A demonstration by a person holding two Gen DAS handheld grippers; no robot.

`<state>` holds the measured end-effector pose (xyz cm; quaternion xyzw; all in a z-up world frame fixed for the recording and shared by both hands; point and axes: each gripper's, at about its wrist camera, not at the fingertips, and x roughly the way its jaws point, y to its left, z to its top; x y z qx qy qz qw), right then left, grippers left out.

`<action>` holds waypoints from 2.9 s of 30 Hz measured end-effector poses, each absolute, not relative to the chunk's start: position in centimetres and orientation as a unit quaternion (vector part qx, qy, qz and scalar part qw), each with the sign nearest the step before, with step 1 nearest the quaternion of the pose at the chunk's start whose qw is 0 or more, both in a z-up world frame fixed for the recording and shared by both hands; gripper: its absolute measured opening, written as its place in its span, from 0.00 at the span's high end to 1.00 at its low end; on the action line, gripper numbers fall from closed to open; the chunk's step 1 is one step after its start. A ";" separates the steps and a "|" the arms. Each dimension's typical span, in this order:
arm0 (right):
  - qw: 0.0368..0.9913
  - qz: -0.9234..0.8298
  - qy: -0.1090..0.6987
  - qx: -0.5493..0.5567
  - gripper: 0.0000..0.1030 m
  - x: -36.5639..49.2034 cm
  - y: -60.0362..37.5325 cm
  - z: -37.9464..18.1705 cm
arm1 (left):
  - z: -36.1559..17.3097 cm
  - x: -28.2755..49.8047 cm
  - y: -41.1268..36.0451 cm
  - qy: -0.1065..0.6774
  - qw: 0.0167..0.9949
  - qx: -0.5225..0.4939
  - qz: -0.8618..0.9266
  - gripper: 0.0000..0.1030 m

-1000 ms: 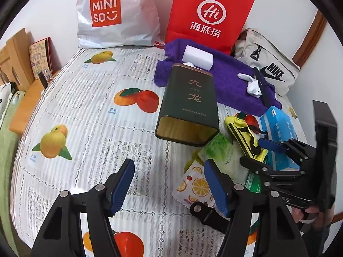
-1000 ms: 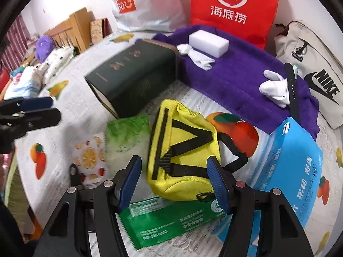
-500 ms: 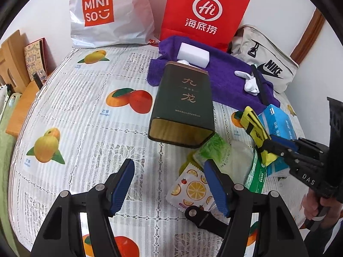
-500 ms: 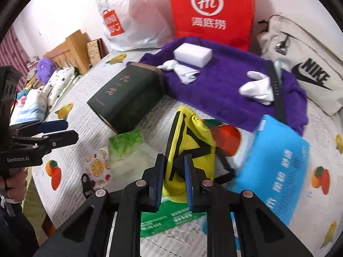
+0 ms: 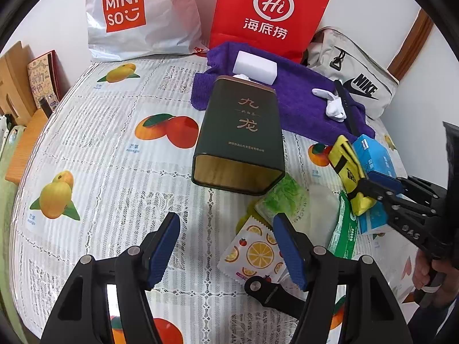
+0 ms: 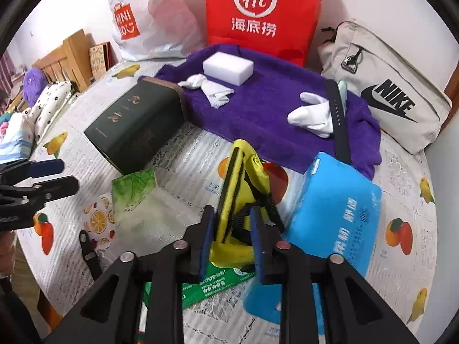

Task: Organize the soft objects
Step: 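Grasp the yellow pouch with the right gripper, then carry yellow pouch toward the towel with right gripper while left gripper grasps clear plastic bag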

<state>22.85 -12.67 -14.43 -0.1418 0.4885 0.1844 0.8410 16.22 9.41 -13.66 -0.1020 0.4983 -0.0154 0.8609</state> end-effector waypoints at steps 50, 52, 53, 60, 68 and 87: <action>0.879 0.287 0.380 -0.017 0.86 15.1 -16.4 -6.3 | -15.5 14.0 3.5 0.490 0.864 -0.066 -0.097 0.37; 0.882 0.284 0.376 -0.018 0.86 14.9 -16.8 -6.0 | -15.8 14.5 2.8 0.492 0.863 -0.058 -0.097 0.38; 0.883 0.283 0.375 -0.018 0.86 14.8 -17.0 -5.9 | -15.9 14.7 2.4 0.491 0.864 -0.057 -0.100 0.39; 0.882 0.274 0.382 -0.016 0.86 15.1 -18.1 -6.5 | -17.4 15.6 1.6 0.509 0.851 -0.058 -0.119 0.63; 0.879 0.275 0.389 -0.009 0.86 15.1 -18.5 -7.1 | -16.6 15.1 1.9 0.501 0.851 -0.077 -0.141 0.92; 0.883 0.278 0.379 0.015 0.86 15.2 -18.6 -5.1 | -8.5 14.7 4.3 0.428 0.893 -0.071 -0.116 0.94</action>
